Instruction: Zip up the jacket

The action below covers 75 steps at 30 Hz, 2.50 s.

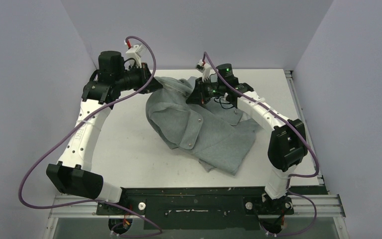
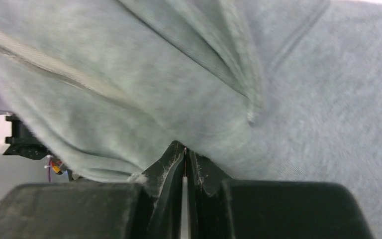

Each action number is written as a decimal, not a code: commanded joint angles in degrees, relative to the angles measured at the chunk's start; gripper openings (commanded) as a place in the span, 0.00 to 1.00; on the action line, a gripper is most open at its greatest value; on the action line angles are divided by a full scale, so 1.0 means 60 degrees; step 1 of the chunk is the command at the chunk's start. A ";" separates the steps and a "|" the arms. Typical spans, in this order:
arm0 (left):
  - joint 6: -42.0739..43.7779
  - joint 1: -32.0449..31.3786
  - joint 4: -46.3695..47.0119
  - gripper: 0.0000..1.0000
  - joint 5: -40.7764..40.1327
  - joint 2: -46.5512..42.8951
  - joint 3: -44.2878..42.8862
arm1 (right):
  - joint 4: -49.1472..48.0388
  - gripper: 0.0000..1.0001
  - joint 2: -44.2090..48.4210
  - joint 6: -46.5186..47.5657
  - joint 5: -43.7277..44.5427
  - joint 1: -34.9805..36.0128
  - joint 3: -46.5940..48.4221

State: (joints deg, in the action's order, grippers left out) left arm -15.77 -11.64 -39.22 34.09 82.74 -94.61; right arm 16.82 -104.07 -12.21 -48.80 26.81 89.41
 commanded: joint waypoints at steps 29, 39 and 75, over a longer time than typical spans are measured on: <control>-0.0267 0.1531 0.0253 0.00 -0.4302 0.0072 -0.0753 | 0.2806 0.00 0.2395 0.1165 0.3395 -0.1523 -0.1816; -0.0450 0.1882 0.0344 0.00 -0.4879 -0.0017 -0.0588 | 0.3100 0.00 0.2773 0.1375 0.3403 -0.1974 -0.2355; -0.0991 0.2200 0.2234 0.00 -0.2086 -0.0650 0.0261 | 0.0954 0.00 0.0111 -0.0990 0.0689 0.0969 0.1693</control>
State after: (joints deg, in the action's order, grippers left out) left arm -20.75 0.97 -32.12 19.86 81.47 -91.35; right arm 28.10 -103.90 -15.11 -42.48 32.38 96.31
